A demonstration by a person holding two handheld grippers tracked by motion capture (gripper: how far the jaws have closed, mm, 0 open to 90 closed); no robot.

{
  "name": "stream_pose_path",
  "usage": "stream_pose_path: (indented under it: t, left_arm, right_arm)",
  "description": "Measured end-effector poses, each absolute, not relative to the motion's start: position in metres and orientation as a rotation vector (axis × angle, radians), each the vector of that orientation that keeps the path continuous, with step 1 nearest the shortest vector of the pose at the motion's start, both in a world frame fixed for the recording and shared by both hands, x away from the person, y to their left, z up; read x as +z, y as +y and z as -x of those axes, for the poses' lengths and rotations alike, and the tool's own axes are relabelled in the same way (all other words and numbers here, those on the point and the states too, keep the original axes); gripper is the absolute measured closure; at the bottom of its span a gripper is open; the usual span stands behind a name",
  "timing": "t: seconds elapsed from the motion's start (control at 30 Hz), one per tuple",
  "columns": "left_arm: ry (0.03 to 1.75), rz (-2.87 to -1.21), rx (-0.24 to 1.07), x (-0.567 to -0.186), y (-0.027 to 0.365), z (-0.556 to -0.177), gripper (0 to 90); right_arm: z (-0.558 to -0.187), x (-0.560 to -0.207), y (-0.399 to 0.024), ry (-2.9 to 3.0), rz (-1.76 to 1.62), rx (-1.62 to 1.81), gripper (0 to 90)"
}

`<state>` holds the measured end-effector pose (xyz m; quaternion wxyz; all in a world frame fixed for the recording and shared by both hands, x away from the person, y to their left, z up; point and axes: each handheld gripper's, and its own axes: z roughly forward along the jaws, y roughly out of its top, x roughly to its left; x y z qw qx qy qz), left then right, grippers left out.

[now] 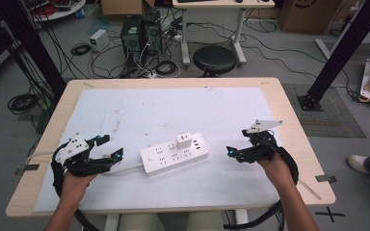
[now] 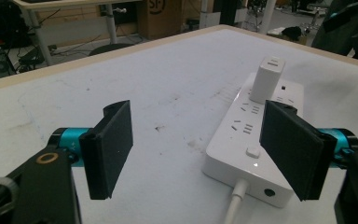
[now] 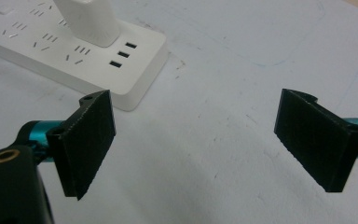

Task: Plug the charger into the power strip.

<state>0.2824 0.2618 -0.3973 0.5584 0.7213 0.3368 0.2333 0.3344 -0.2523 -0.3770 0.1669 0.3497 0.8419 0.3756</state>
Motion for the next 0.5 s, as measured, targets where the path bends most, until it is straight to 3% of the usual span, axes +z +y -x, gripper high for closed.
stream_pose_path:
  t: [0.5]
  left_arm:
    - [0.801, -1.700, 0.551, -0.398, 0.263, -0.282, 25.7]
  right_arm:
    - [-0.323, -0.393, -0.259, 2.346, -1.060, 1.094, 12.7]
